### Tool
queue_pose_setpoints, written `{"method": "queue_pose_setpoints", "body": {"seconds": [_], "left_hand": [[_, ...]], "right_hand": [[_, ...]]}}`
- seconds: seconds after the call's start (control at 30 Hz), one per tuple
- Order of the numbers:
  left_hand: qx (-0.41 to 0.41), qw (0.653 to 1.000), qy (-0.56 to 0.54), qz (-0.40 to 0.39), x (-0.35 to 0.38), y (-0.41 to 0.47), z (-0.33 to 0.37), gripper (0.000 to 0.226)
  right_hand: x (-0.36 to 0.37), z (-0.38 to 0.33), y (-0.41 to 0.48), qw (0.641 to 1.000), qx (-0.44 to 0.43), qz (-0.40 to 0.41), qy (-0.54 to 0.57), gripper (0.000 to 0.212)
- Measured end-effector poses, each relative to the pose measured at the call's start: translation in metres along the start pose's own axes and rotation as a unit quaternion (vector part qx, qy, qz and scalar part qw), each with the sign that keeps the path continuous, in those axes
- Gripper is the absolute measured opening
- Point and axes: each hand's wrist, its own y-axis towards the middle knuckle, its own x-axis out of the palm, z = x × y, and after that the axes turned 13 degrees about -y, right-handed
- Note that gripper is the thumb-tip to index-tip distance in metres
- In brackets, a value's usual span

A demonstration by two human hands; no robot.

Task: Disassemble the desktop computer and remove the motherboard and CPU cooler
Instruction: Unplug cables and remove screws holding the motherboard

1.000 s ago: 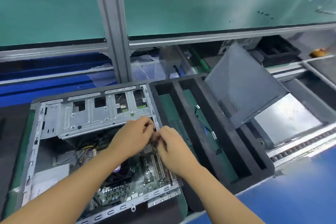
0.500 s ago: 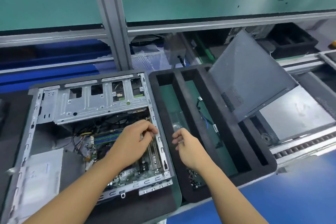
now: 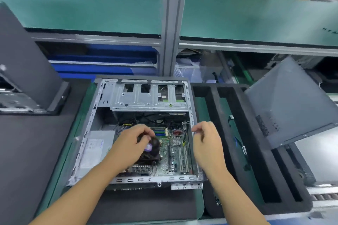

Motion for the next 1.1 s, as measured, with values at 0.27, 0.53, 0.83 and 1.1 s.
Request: {"method": "queue_pose_setpoints", "body": {"seconds": [0.27, 0.53, 0.83, 1.1], "left_hand": [[0.012, 0.995, -0.056, 0.085, -0.088, -0.036, -0.032, 0.029], [-0.107, 0.966, -0.095, 0.215, -0.188, -0.061, -0.119, 0.033], [-0.291, 0.953, 0.089, -0.007, -0.144, -0.066, -0.183, 0.03], [-0.36, 0.93, -0.065, 0.027, -0.144, -0.05, -0.178, 0.02]], "right_hand": [[0.05, -0.072, -0.014, 0.993, 0.011, -0.111, 0.03, 0.04], [0.109, -0.14, -0.043, 0.986, -0.014, -0.163, 0.038, 0.038], [0.159, -0.19, -0.067, 0.981, -0.048, -0.185, 0.017, 0.039], [0.161, -0.195, -0.076, 0.982, -0.014, -0.187, 0.018, 0.037]]}}
